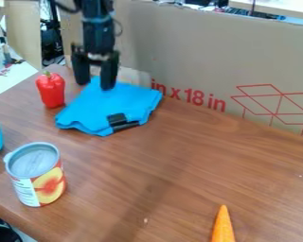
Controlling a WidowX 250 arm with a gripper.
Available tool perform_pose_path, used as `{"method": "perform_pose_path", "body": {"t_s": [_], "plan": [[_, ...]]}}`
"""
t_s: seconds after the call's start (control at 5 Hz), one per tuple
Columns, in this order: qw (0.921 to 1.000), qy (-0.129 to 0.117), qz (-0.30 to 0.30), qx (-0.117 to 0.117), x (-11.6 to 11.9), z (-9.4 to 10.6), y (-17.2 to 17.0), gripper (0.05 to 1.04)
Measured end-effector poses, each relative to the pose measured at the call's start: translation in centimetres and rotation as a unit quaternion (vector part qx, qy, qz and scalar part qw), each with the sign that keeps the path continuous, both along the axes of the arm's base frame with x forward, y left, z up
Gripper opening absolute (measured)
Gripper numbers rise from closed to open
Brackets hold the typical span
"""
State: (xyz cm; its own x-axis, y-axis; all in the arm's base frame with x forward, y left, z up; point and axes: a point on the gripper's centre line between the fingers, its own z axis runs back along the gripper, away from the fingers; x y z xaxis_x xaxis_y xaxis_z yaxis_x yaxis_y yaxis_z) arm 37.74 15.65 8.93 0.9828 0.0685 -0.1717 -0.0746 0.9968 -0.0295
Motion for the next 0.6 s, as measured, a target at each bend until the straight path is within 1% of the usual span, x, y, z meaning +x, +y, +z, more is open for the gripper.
{"method": "perform_pose_path", "body": {"t_s": [0.2, 0.4, 0.6], "plan": [[0.9989, 0.013, 0.017, 0.040, -1.7, 3.4, -0.5, 1.000], [0.9967, 0.011, 0.043, 0.068, -4.4, 6.7, -0.7, 0.999], [0.9958, -0.003, 0.056, 0.072, -7.1, 9.2, -1.9, 1.000]]}}
